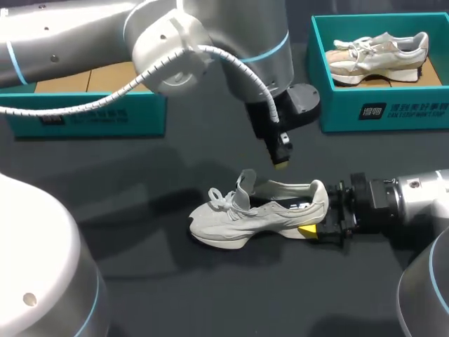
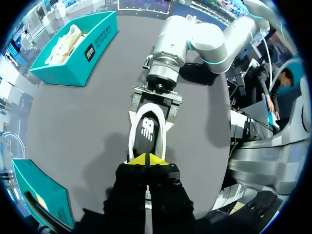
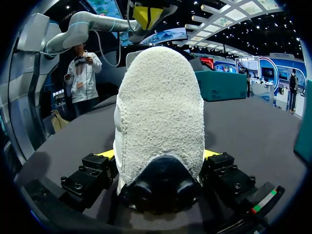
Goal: Take the shoe out of the shoebox, open the shoe tongue, remove and reinsert the insole, then place the shoe into the shoebox
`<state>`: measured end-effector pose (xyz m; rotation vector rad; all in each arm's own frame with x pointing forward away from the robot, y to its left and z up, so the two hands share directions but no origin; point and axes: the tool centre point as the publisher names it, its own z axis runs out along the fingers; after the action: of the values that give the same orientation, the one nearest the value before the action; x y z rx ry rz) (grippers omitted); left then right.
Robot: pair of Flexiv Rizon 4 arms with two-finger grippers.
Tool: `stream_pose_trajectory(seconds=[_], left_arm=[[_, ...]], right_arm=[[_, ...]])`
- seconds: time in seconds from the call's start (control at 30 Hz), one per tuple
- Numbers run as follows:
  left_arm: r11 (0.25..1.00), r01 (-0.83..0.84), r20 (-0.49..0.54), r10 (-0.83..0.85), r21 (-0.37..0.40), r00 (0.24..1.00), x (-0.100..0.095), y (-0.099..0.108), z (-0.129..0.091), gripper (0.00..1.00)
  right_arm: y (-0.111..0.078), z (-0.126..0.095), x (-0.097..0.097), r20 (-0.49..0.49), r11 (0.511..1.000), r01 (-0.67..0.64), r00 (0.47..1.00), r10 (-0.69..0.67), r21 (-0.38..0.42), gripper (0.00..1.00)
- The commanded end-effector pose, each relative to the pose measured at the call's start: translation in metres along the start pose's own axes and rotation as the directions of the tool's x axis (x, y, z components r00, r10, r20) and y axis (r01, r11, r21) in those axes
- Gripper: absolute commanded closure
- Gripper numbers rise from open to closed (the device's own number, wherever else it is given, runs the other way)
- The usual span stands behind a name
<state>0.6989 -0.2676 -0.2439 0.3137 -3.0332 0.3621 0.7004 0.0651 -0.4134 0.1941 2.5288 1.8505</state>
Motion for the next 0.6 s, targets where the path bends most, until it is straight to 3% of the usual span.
stream_pose_trajectory(seconds=[0.03,0.2,0.6], left_arm=[[0.998,-0.055,0.005,0.055,0.012,0.998,0.005,0.002,0.019,1.00],[0.989,-0.148,-0.010,0.148,0.019,0.989,0.008,0.008,0.040,1.00],[0.987,-0.159,-0.024,0.159,0.013,0.987,0.006,0.007,0.046,1.00]], right_arm=[[0.000,0.000,0.001,-0.001,1.000,-0.002,1.000,0.002,0.006,1.00],[0.000,0.000,0.001,-0.001,1.000,-0.002,1.000,0.002,0.006,1.00],[0.000,0.000,0.001,-0.001,1.000,-0.002,1.000,0.002,0.006,1.00]])
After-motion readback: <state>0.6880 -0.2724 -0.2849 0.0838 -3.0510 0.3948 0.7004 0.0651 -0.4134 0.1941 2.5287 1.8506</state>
